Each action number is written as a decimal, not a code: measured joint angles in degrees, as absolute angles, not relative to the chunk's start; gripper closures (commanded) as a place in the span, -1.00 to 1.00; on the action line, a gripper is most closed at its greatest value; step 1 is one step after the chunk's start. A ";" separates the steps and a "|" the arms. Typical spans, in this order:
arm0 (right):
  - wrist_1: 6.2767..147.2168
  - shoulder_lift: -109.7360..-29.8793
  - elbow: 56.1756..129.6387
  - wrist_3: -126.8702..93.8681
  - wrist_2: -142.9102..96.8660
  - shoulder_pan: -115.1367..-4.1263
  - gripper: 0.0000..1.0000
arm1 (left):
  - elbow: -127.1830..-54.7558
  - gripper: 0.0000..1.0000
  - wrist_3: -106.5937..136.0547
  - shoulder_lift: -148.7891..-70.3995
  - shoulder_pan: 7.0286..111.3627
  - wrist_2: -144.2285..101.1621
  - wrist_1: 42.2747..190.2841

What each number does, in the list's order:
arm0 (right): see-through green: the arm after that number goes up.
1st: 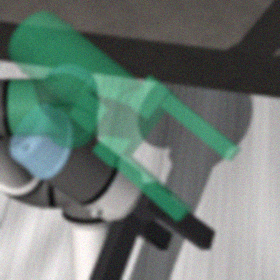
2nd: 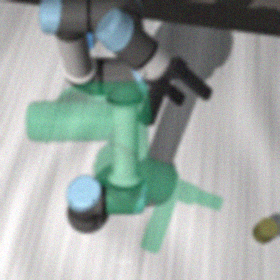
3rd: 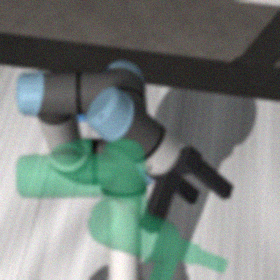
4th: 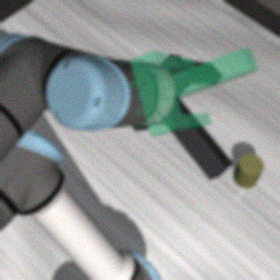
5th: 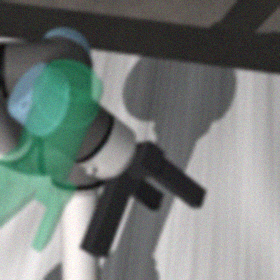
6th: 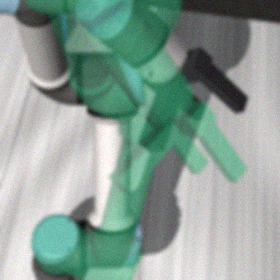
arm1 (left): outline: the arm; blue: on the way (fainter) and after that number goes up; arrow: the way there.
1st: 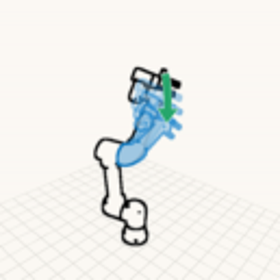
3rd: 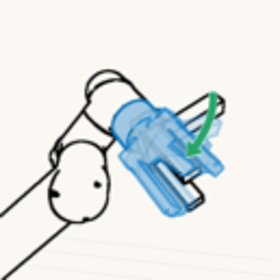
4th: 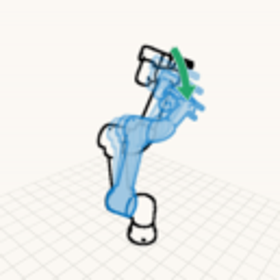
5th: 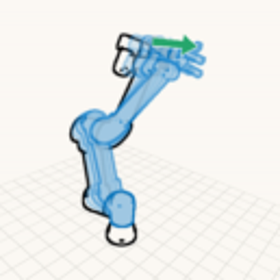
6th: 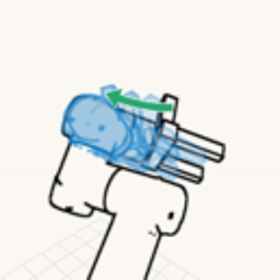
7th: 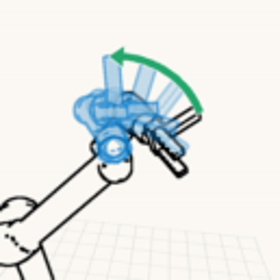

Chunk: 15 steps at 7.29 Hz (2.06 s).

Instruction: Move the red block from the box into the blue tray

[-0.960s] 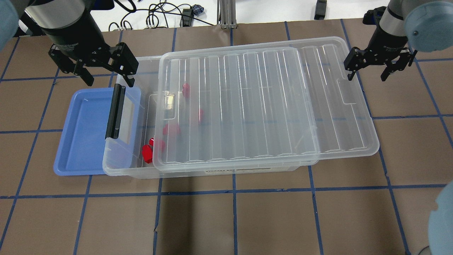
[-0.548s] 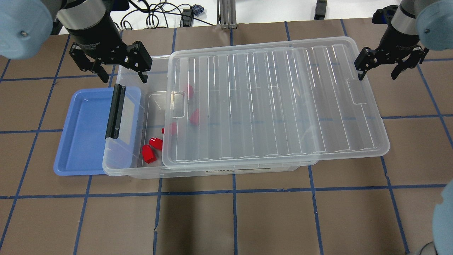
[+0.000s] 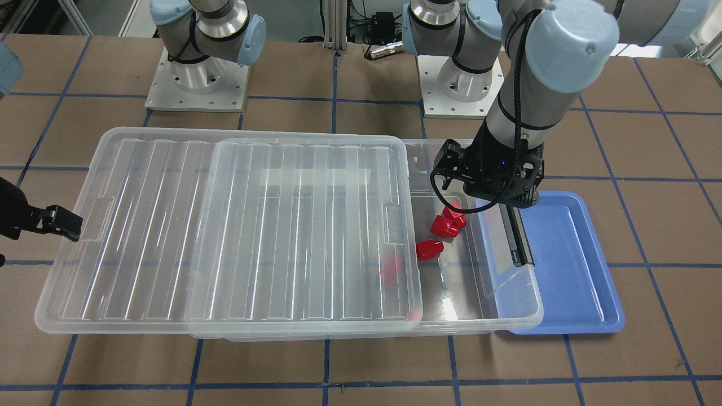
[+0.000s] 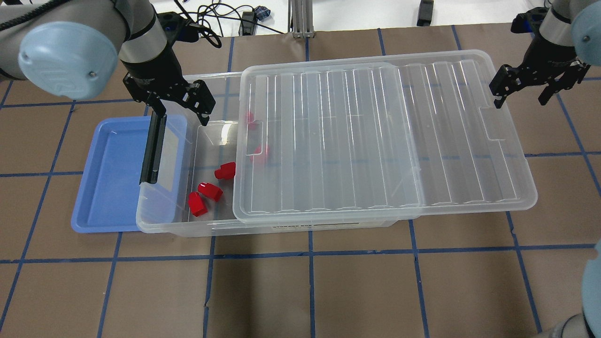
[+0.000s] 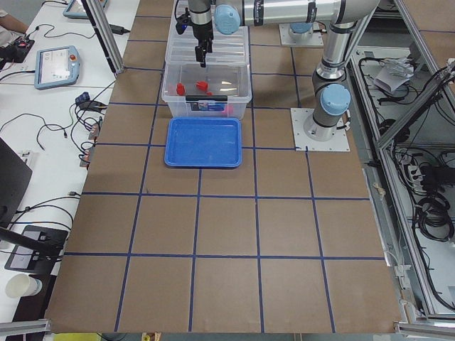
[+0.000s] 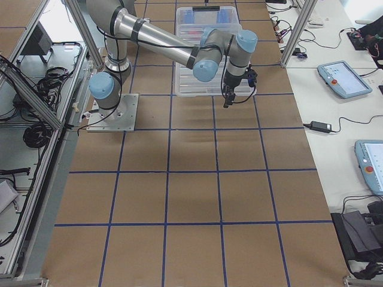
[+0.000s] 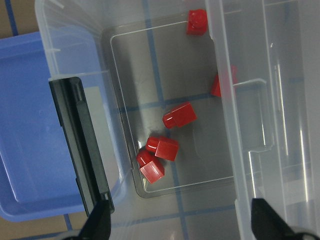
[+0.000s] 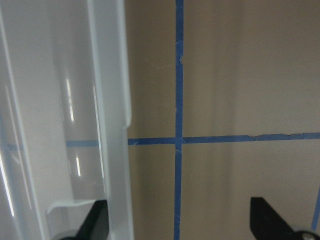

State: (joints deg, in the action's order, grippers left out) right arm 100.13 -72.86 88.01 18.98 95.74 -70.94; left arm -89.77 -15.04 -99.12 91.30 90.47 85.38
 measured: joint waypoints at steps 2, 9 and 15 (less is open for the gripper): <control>100.17 -72.87 87.94 20.12 95.91 -70.56 -1.00 | -94.54 -1.00 -19.33 -99.88 91.09 90.33 80.61; 100.19 -72.95 88.01 20.39 95.98 -69.27 -1.00 | -109.19 -1.00 -20.19 -104.12 90.91 86.75 60.29; 100.31 -73.24 88.06 20.39 97.33 -69.22 -1.00 | -110.66 -1.00 -20.94 -108.88 90.34 86.73 52.84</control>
State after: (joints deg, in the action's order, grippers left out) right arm 100.31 -73.24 88.06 20.39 97.33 -69.22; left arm -110.66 -20.94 -108.88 90.34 86.73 52.84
